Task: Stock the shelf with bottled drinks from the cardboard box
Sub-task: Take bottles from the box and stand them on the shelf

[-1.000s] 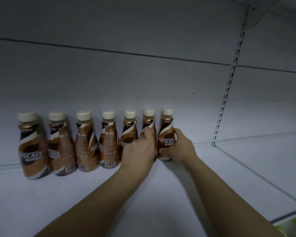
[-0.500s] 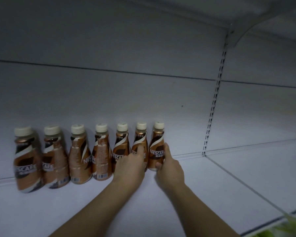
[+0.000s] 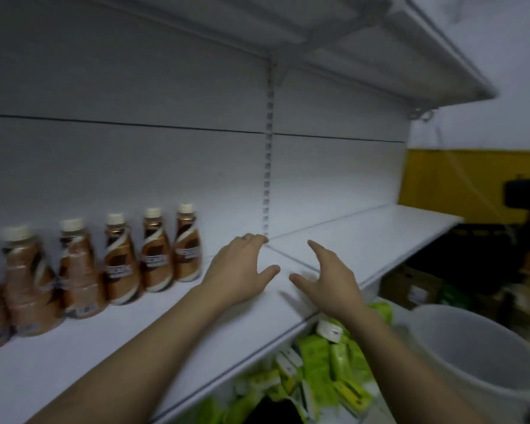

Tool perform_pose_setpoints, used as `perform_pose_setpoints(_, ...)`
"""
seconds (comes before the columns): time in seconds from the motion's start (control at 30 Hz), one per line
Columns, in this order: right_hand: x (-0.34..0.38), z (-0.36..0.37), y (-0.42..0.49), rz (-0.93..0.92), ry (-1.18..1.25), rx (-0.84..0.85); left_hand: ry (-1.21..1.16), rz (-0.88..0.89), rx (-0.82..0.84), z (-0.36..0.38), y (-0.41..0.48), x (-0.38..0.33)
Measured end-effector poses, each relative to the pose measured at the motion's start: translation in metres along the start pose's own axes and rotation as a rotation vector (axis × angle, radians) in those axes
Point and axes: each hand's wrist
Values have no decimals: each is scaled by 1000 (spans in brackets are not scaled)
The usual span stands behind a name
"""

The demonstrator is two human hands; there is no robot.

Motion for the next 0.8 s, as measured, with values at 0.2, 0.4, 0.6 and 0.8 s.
perform_pose_setpoints(0.2, -126, -66, -100, 378, -124, -86, -105, 338, 170, 106, 5, -138)
perform_pose_setpoints(0.4, -216, -116, -227, 822, -181, -119, -281, 566, 495, 203, -40, -275)
perform_pose_setpoints(0.6, -285, -132, -334, 1175, -128, -124, -405, 612, 814, 281, -98, -368)
perform_pose_setpoints(0.8, -356, -100, -417, 1462, 55, -9, -319, 595, 1075, 372, -148, -423)
Point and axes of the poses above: each hand's wrist, its own y-axis towards the middle knuckle, its own z-axis out of the palm, x = y × z, and after that the axes turned 1 degree about -z, right-handed
